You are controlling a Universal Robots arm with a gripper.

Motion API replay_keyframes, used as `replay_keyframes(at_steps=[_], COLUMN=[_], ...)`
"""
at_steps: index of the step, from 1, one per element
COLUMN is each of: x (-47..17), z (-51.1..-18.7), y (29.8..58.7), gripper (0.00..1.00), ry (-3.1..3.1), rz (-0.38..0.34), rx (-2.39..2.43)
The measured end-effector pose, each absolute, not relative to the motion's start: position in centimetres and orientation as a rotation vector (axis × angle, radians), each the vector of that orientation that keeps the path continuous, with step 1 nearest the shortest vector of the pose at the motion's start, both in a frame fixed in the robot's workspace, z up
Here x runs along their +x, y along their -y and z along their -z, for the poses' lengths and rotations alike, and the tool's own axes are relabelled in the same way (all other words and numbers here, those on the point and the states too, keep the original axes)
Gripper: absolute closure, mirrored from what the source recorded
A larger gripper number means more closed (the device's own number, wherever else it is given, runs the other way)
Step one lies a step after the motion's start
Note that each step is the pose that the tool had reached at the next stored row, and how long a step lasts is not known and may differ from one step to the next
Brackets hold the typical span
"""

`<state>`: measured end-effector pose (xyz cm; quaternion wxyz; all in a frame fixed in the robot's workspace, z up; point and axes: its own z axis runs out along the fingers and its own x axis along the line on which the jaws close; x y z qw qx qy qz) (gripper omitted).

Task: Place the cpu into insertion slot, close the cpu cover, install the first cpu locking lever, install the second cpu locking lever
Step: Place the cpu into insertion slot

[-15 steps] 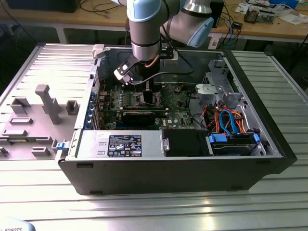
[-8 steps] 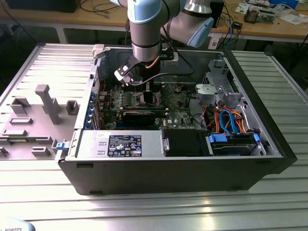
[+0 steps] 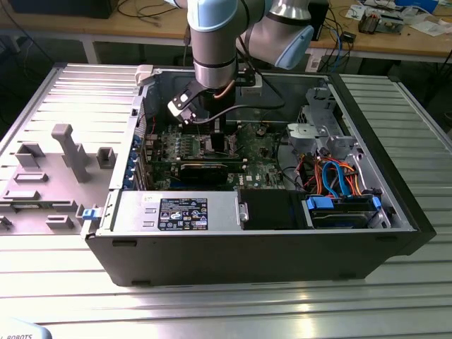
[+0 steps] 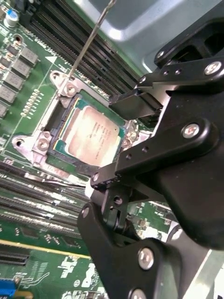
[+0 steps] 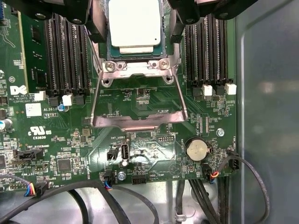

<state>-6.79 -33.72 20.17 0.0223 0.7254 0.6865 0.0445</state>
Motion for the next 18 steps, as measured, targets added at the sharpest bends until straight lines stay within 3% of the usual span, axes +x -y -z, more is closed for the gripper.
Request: replay_keyframes(at_steps=[12,18], x=[-6.6,-6.4], z=[-21.2,-21.8], y=[33.7,33.7], gripper=[0.36,0.62], ry=[-2.126,-2.127], rz=[-0.129,-0.125], rx=[2.252,2.254])
